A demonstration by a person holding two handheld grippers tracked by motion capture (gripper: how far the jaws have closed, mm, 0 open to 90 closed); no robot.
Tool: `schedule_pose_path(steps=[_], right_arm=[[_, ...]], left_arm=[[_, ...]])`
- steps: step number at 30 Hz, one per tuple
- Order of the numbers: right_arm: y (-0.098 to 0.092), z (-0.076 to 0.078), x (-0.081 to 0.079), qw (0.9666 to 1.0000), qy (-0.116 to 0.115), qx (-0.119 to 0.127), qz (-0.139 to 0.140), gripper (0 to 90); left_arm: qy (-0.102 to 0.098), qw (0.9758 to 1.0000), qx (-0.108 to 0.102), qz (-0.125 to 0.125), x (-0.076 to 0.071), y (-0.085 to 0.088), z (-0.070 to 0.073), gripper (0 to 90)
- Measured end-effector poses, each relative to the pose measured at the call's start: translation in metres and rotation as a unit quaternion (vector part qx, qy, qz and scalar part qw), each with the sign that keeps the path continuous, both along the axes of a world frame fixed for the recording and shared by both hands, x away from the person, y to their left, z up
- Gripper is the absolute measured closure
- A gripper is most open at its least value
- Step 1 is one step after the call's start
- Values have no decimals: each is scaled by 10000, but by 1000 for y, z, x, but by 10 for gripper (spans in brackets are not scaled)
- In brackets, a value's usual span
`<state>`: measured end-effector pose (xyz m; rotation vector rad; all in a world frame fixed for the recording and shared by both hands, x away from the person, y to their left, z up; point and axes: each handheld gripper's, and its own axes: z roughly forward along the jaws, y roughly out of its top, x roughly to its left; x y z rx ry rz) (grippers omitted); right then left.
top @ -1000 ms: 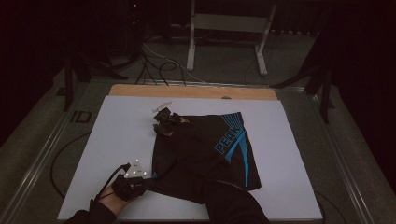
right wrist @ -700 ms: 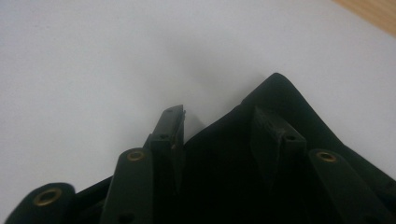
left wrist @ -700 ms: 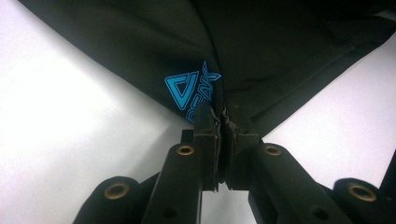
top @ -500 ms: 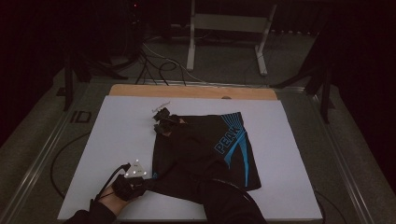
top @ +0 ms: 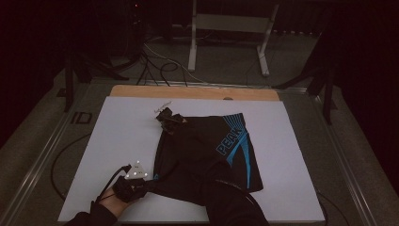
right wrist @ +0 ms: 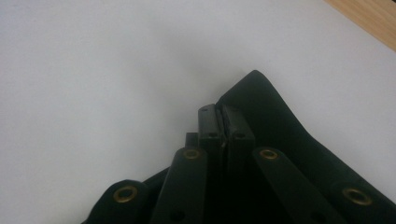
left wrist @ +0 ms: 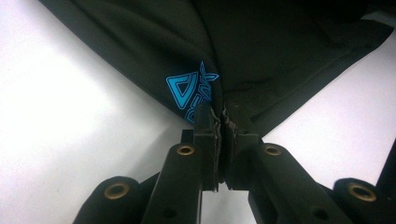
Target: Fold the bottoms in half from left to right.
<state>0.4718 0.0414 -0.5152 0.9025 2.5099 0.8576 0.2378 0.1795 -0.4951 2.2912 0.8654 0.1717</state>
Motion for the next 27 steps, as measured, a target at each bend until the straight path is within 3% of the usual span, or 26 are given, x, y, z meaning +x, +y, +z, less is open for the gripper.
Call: schedule_pose_path(steps=[15, 27], right_arm=[[-17, 24, -4, 9995, -179, 266, 72, 887], [-32, 44, -8, 9986, -421, 305, 28, 887]], left_arm=[[-73, 9996, -250, -80, -5, -7, 13, 851], [-110, 9995, -274, -151, -6, -19, 23, 851]])
